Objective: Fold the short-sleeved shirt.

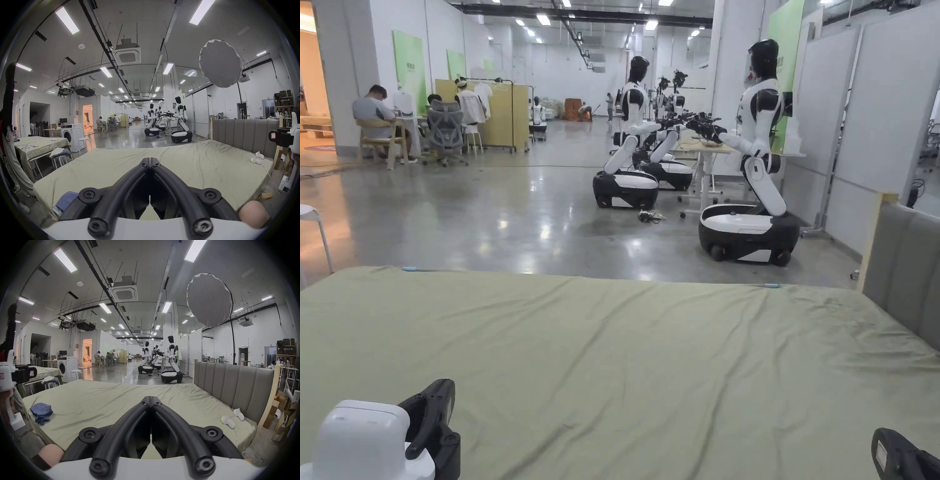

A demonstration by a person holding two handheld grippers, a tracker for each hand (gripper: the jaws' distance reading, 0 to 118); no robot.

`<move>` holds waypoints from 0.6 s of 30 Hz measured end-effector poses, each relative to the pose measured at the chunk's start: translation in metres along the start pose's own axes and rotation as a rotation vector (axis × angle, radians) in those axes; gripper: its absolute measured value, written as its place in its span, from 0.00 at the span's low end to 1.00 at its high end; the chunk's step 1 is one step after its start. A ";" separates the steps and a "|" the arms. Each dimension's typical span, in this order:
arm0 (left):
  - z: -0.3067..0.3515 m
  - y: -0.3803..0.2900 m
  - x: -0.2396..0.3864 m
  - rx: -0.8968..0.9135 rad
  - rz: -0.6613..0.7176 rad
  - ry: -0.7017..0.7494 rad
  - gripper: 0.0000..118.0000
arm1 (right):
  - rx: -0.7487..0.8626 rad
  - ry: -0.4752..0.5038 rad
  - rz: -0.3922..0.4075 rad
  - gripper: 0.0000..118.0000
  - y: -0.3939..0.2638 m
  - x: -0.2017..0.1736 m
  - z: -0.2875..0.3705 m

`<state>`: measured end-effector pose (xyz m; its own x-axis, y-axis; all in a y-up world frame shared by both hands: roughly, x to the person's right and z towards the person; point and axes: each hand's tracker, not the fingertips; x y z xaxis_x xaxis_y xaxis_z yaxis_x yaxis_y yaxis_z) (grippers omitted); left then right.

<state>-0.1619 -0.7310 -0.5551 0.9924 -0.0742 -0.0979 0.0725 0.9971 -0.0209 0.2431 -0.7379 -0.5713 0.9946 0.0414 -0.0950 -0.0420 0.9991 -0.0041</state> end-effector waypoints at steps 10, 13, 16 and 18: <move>-0.003 0.005 -0.006 -0.037 0.033 -0.026 0.98 | 0.002 0.030 -0.022 0.96 0.000 -0.006 0.000; 0.008 0.004 0.000 0.036 0.034 -0.114 0.99 | 0.048 0.018 -0.008 1.00 -0.018 -0.009 0.026; 0.005 0.002 0.003 0.039 -0.020 -0.107 0.99 | 0.062 0.002 0.005 1.00 0.008 -0.018 0.015; 0.002 0.004 0.011 0.006 -0.022 -0.115 0.99 | 0.066 -0.007 0.017 1.00 0.015 -0.023 0.016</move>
<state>-0.1509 -0.7278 -0.5544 0.9954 -0.0946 0.0170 0.0949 0.9954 -0.0162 0.2212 -0.7238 -0.5534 0.9944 0.0585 -0.0878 -0.0531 0.9966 0.0628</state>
